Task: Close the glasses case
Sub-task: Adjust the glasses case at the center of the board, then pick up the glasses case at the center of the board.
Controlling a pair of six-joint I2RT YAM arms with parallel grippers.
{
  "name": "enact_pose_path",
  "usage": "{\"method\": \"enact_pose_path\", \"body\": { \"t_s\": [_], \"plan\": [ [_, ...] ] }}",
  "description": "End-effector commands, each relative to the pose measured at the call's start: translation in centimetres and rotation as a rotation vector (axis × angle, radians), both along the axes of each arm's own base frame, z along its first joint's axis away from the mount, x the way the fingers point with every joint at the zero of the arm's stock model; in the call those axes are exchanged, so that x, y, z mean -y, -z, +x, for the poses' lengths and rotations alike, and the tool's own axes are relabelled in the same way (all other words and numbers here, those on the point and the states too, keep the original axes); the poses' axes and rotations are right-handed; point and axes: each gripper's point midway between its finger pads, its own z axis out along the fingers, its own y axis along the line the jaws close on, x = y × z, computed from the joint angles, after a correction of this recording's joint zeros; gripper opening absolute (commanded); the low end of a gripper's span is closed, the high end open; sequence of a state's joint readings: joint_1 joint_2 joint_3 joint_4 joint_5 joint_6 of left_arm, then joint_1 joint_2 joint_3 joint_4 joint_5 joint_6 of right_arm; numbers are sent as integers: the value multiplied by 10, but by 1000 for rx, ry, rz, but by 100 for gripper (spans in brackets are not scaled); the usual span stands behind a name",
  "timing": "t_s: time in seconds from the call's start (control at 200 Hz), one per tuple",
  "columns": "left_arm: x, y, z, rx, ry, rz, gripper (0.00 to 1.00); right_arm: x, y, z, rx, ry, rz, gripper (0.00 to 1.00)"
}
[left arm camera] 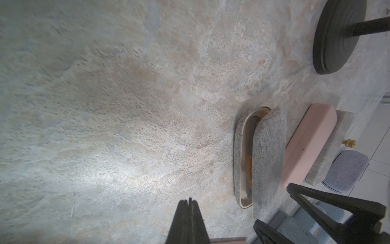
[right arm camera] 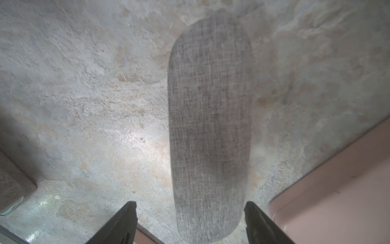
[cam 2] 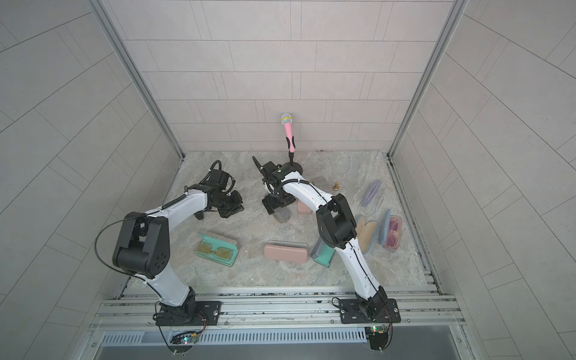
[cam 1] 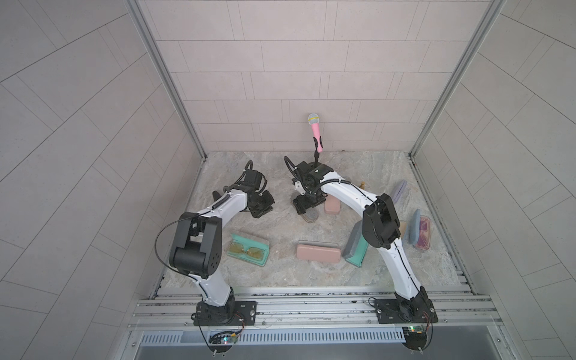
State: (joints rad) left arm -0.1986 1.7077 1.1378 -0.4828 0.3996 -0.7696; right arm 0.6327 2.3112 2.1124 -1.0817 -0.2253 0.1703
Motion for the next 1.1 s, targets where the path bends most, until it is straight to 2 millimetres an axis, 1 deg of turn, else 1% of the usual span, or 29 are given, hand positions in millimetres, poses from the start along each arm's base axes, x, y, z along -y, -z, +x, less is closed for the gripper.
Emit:
{"method": "enact_pose_path", "body": {
  "t_s": [0.0,0.28,0.435,0.635,0.851,1.096],
  "plan": [
    [0,6,-1,-16,-5,-4,0,-1,12,-2,-31,-26,-7,82],
    [0,9,-1,-22,-1,-3,0,2,27,5,-44,-8,-30,81],
    [0,11,-1,-25,0,-4,0,7,27,10,-35,7,-37,81],
    [1,14,0,-29,0,-8,0,6,22,15,-29,22,-17,80],
    [1,15,-1,-31,4,-5,0,1,30,16,-55,24,-1,76],
    [2,17,1,-33,3,-9,0,1,35,13,-69,19,-4,76]
  ]
}}
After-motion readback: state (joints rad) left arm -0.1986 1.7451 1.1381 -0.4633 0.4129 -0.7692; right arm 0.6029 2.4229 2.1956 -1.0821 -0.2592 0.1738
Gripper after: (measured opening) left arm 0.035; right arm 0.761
